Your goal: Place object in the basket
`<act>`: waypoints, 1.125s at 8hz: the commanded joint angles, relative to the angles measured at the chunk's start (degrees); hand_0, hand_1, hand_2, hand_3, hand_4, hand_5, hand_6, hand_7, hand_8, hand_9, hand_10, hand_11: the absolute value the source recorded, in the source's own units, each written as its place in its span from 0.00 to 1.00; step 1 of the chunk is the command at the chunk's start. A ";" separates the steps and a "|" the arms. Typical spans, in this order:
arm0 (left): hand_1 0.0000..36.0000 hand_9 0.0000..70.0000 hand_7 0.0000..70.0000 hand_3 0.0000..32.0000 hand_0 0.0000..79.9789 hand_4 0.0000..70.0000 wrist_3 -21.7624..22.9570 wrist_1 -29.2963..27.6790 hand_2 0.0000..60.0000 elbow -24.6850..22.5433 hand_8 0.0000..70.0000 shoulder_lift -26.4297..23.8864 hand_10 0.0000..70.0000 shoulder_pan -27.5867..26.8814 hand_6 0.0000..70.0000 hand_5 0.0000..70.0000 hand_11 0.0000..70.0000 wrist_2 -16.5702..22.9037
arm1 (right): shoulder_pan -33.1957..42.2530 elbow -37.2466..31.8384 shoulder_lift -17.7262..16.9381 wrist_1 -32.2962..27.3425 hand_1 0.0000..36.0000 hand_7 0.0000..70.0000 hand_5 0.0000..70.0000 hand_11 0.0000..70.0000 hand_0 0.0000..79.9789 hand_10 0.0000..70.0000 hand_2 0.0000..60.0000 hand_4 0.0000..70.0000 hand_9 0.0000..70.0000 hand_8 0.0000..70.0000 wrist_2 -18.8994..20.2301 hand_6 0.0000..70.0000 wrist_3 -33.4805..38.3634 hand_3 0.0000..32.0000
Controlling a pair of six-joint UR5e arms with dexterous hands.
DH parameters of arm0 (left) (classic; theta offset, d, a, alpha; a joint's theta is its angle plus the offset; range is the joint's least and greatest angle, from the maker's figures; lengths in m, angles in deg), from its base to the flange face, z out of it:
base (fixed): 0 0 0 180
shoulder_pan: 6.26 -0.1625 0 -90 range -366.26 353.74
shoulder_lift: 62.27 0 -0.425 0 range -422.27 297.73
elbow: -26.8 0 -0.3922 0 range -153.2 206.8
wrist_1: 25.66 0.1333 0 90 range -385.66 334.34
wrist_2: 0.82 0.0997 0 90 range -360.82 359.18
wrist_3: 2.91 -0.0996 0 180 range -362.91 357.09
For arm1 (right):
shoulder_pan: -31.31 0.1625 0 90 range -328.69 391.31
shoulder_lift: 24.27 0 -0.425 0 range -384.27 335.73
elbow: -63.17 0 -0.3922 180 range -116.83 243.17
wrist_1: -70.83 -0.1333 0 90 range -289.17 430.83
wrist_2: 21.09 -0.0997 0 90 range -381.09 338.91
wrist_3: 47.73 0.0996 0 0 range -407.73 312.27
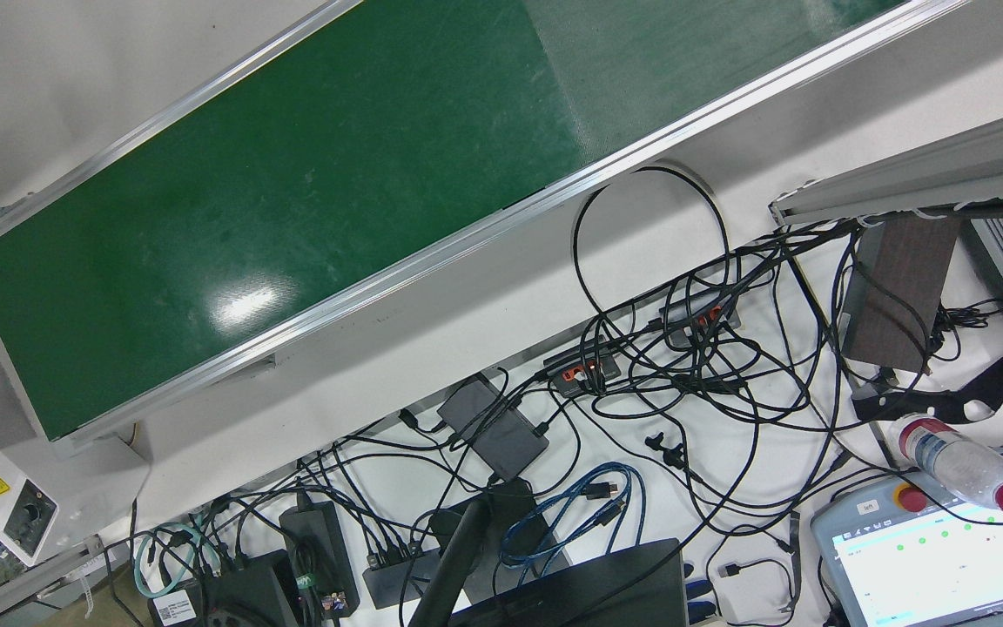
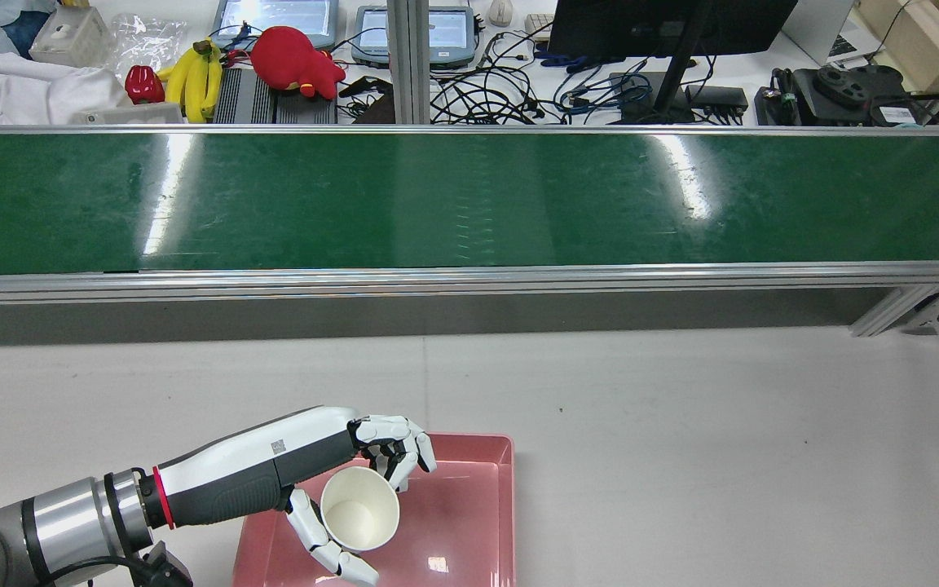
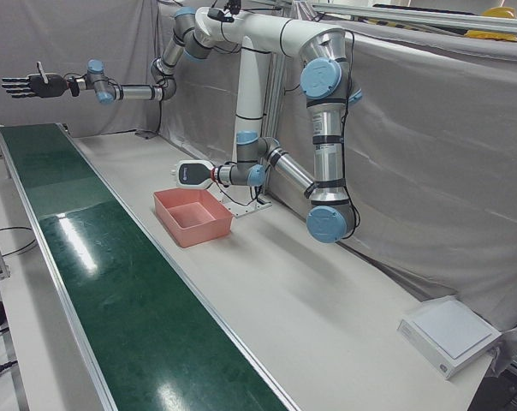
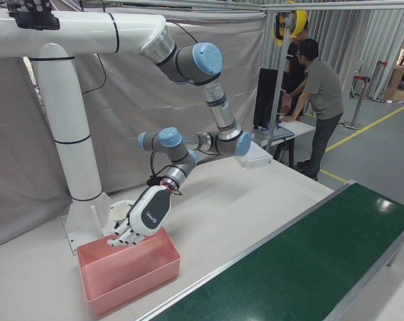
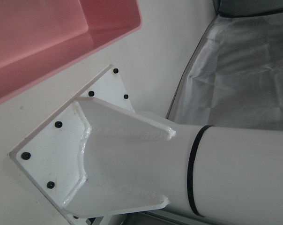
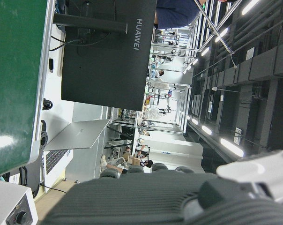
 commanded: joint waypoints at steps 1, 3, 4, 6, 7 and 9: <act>0.20 0.14 0.18 0.00 0.63 0.10 -0.87 1.99 0.00 -0.25 0.11 0.04 0.18 -2.51 0.09 0.92 0.28 -2.62 | 0.00 0.00 0.02 -0.03 0.00 0.00 0.00 0.00 0.00 0.00 0.00 0.00 0.00 0.00 0.00 0.00 0.00 0.00; 0.11 0.02 0.04 0.18 0.62 0.00 -0.52 4.63 0.00 -1.83 0.03 0.04 0.09 -2.33 0.01 0.63 0.15 -2.10 | 0.00 0.00 0.02 -0.03 0.00 0.00 0.00 0.00 0.00 0.00 0.00 0.00 0.00 0.00 0.00 0.00 0.00 0.00; 0.11 0.00 0.03 0.21 0.62 0.00 -0.52 6.03 0.00 -4.01 0.02 0.04 0.05 -2.24 0.01 0.49 0.09 -2.09 | 0.00 0.00 0.02 -0.03 0.00 0.00 0.00 0.00 0.00 0.00 0.00 0.00 0.00 0.00 0.00 0.00 0.09 0.00; 0.12 0.00 0.03 0.21 0.62 0.00 -0.43 8.59 0.00 -8.50 0.00 -0.05 0.04 -2.24 0.01 0.46 0.08 -2.27 | 0.00 0.00 0.02 0.06 0.00 0.00 0.00 0.00 0.00 0.00 0.00 0.00 0.00 0.00 0.00 0.00 0.09 0.00; 0.14 0.00 0.02 0.20 0.63 0.00 -0.43 8.59 0.00 -8.52 0.00 -0.14 0.04 -2.42 0.01 0.43 0.08 -2.44 | 0.00 0.00 0.02 -0.03 0.00 0.00 0.00 0.00 0.00 0.00 0.00 0.00 0.00 0.00 0.00 0.00 0.00 0.00; 0.17 0.05 0.05 0.04 0.62 0.00 3.41 9.03 0.00 -12.01 0.04 -0.23 0.12 -1.55 0.03 0.61 0.19 -2.88 | 0.00 0.00 0.02 0.06 0.00 0.00 0.00 0.00 0.00 0.00 0.00 0.00 0.00 0.00 0.00 0.00 0.00 0.00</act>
